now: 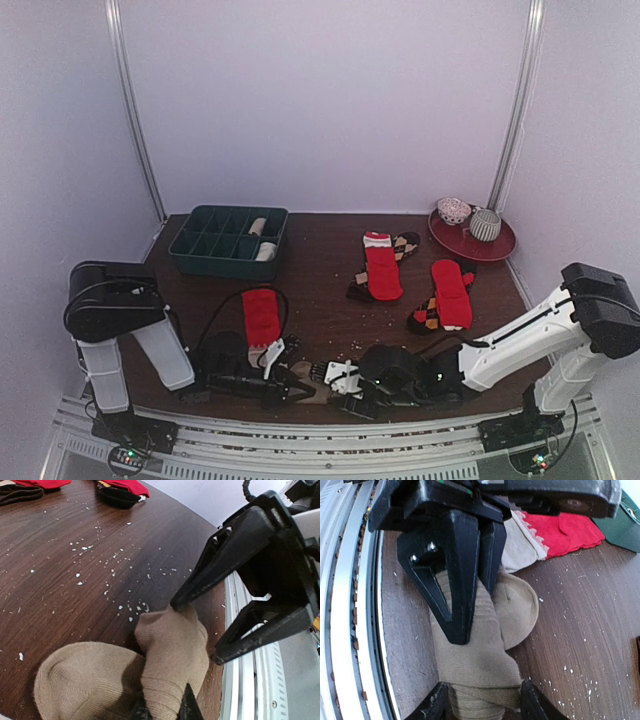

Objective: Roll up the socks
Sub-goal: Roll a pair of socks at the center of the board.

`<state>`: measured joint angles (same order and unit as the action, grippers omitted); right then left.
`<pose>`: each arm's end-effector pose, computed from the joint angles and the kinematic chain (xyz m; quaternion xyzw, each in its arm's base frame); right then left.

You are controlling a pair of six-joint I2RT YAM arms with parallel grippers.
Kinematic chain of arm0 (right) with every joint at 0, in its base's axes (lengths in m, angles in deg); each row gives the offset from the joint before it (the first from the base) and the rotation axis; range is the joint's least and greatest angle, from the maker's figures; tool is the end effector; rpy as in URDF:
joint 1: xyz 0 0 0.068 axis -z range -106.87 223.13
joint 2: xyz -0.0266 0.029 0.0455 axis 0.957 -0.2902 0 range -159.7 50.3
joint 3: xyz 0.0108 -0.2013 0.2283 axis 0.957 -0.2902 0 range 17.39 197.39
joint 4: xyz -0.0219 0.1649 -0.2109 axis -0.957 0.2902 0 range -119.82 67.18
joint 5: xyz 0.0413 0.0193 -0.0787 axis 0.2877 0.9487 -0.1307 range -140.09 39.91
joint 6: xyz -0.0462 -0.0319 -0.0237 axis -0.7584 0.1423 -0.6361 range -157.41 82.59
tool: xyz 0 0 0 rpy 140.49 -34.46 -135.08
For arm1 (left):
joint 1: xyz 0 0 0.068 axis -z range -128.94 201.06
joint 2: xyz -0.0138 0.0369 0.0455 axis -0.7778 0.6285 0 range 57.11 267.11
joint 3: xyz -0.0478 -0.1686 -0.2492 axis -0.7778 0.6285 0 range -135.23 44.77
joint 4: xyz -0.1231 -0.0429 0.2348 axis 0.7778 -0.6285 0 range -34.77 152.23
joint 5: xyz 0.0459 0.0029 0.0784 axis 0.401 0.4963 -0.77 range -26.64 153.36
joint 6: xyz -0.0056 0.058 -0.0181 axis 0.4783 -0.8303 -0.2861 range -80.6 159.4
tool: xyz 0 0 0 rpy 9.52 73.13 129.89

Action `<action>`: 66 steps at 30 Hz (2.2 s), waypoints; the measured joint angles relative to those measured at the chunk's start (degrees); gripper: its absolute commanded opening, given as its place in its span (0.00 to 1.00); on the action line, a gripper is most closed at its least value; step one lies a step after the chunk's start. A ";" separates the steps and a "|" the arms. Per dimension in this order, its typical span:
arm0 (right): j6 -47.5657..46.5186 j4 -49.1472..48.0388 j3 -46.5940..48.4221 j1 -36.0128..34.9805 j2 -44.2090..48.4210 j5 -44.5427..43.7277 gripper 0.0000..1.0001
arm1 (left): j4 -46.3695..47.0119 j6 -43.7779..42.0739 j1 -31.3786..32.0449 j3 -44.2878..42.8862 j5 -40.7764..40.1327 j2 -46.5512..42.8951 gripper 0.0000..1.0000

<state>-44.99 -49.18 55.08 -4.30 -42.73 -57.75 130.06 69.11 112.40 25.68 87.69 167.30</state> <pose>0.0767 0.3162 0.1661 -0.5782 0.6759 0.2106 0.4056 0.1197 -0.2581 0.0927 0.3340 0.7540 -0.5069 0.2511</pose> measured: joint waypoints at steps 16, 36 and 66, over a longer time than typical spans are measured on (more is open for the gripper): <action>1.95 -2.23 3.80 -0.81 -2.95 1.75 0.52 | 0.11 -0.02 -0.17 -0.22 0.61 0.33 0.00; 6.91 -5.29 4.68 1.03 -9.42 4.09 0.41 | -0.24 -0.66 -0.37 -0.22 0.76 0.24 0.00; 8.02 0.96 0.37 1.22 -3.65 2.86 0.50 | -1.99 -1.79 -0.39 -1.81 1.92 0.42 0.00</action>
<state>-36.97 -48.22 55.45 -3.07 -46.38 -54.89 128.07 67.32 112.01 23.86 89.62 167.72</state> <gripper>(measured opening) 0.523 0.078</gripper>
